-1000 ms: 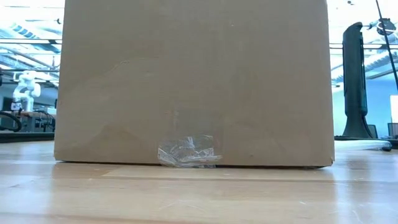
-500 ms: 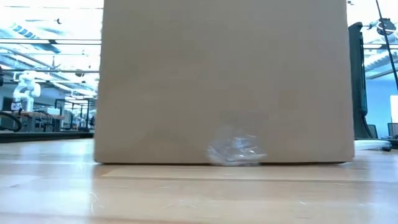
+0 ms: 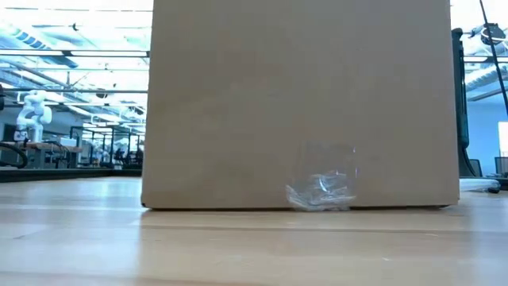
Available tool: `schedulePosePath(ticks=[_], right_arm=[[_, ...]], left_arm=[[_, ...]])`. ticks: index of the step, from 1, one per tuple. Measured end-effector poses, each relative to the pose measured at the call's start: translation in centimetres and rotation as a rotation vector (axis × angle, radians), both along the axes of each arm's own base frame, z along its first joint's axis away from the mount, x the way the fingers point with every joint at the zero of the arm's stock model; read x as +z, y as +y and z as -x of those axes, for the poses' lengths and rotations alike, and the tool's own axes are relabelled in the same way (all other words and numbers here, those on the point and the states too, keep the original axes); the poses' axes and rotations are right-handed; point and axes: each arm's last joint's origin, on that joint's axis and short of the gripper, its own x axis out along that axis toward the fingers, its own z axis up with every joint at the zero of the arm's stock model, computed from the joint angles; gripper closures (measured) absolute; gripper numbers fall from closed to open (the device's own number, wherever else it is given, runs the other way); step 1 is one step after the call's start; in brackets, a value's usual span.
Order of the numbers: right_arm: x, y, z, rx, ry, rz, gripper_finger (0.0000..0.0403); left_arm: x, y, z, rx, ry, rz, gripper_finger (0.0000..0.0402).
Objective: Unpack boxes
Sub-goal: Open the cardboard box using the gray cutter
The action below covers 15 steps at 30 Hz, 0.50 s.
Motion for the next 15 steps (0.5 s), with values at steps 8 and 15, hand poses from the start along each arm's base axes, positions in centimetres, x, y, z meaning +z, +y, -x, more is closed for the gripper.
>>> schedulePosePath(ticks=[8, 15], right_arm=[[0.1, -0.1, 0.2, -0.017, -0.002, -0.004, 0.0338], [0.0, -0.5, -0.4, -0.032, -0.014, -0.026, 0.0338]], left_arm=[[1.5, -0.8, 0.0, -0.018, -0.080, -0.018, 0.0231], [3.4, -4.3, -0.8, -0.112, -0.190, -0.043, 0.0231]])
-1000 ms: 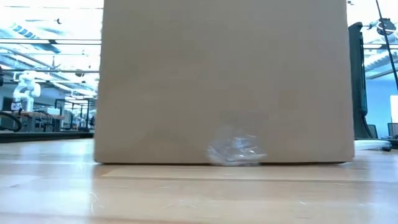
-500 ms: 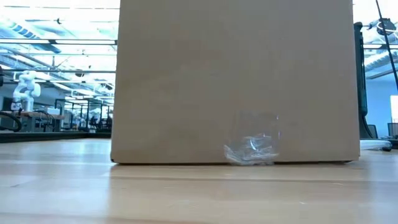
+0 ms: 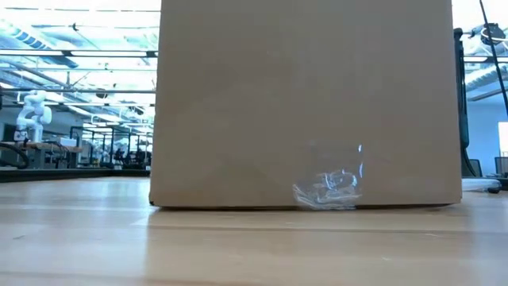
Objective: Unpack boxes
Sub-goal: Open the cardboard box using the gray cutter
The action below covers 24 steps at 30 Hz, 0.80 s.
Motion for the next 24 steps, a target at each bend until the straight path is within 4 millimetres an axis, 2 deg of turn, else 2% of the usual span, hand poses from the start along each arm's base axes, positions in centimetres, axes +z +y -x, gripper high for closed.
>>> schedulePosePath(ticks=[5, 9, 12, 15, 24], right_arm=[[0.0, -0.3, -0.2, -0.010, -0.007, -0.017, 0.0338], [0.0, -0.3, -0.2, -0.007, -0.009, -0.017, 0.0338], [0.0, -0.3, -0.2, -0.008, -0.012, -0.022, 0.0338], [0.0, -0.3, -0.2, -0.004, -0.014, -0.029, 0.0338], [0.3, -0.2, -0.2, 0.002, -0.032, -0.004, 0.0338]], left_arm=[[-1.2, -3.3, -1.9, -0.116, 0.001, 0.031, 0.0231], [-3.4, -5.6, -3.8, -0.180, 0.063, 0.033, 0.0231], [-4.6, -5.8, -4.4, -0.173, 0.135, 0.026, 0.0231], [-5.1, -5.3, -4.2, -0.140, 0.205, 0.018, 0.0231], [-3.7, -3.8, -1.4, -0.084, 0.253, 0.012, 0.0231]])
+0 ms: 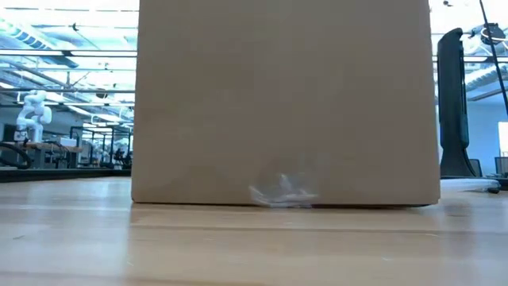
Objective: Unpack boxes
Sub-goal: Open the cardboard box using the gray cutter
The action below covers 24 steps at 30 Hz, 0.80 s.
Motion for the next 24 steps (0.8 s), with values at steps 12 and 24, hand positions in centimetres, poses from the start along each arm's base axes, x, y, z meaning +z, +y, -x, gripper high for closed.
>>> schedulePosePath(ticks=[12, 24], right_arm=[[-0.2, 0.0, 0.1, -0.002, 0.018, 0.007, 0.0338], [0.9, 0.2, 1.4, -0.053, -0.011, 0.048, 0.0338]], left_arm=[[0.0, 1.4, 0.5, 0.071, 0.053, -0.005, 0.0231], [-0.1, 1.6, 0.5, 0.079, 0.064, -0.010, 0.0231]])
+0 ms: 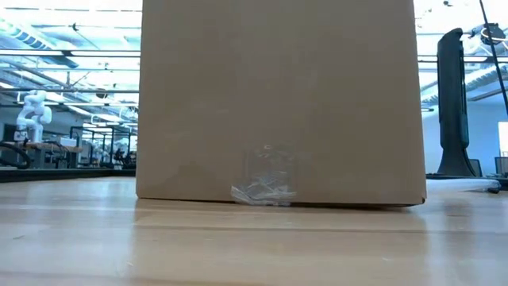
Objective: Unpack boxes
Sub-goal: Open the cardboard box using the gray cutter
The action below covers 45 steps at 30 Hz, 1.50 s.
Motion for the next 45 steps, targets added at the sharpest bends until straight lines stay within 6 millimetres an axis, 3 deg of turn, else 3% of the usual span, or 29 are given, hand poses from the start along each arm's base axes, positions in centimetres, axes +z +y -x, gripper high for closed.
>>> schedulePosePath(ticks=[21, 45], right_arm=[[-1.0, 0.1, -1.5, 0.044, 0.017, -0.024, 0.0338], [-0.5, 3.9, 4.3, 0.005, 0.072, -0.018, 0.0338]], left_arm=[[0.0, 0.1, -0.1, -0.004, -0.009, -0.003, 0.0231], [0.0, 0.5, -0.4, 0.044, -0.015, 0.022, 0.0231]])
